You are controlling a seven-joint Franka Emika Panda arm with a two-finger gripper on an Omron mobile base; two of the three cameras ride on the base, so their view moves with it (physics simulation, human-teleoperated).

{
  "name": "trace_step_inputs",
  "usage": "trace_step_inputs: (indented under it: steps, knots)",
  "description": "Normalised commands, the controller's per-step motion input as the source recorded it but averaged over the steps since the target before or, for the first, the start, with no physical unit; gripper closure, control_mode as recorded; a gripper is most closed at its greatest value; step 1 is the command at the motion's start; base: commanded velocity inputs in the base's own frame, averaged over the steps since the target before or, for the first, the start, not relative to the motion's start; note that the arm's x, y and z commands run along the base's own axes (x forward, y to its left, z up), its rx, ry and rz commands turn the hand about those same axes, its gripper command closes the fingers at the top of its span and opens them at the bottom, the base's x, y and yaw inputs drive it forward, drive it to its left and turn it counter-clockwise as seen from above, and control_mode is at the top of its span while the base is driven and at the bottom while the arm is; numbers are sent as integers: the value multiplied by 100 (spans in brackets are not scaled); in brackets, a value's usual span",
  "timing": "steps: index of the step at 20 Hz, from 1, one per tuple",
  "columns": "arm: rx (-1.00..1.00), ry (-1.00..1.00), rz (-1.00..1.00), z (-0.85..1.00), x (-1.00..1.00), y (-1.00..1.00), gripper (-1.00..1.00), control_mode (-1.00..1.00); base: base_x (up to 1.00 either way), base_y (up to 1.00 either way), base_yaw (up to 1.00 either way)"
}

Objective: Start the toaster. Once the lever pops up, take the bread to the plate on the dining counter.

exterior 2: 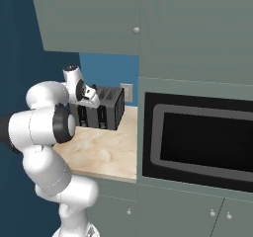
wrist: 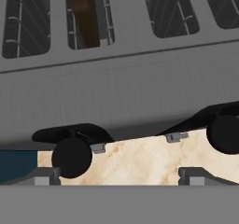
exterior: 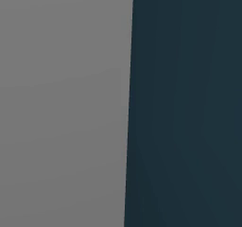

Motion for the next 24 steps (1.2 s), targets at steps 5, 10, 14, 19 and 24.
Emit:
trace_step_inputs:
  steps: [5, 10, 14, 19, 24]
  knots:
    - [0, 0, 0, -9, 0, 0, -100, -100, 0, 0, 0]
    - [0, 0, 0, -9, 0, 0, -100, -100, 0, 0, 0]
    - [0, 0, 0, -6, 0, 0, -100, -100, 0, 0, 0]
    - [0, 0, 0, -9, 0, 0, -100, -100, 0, 0, 0]
    - [0, 0, 0, -12, 0, 0, -100, -100, 0, 0, 0]
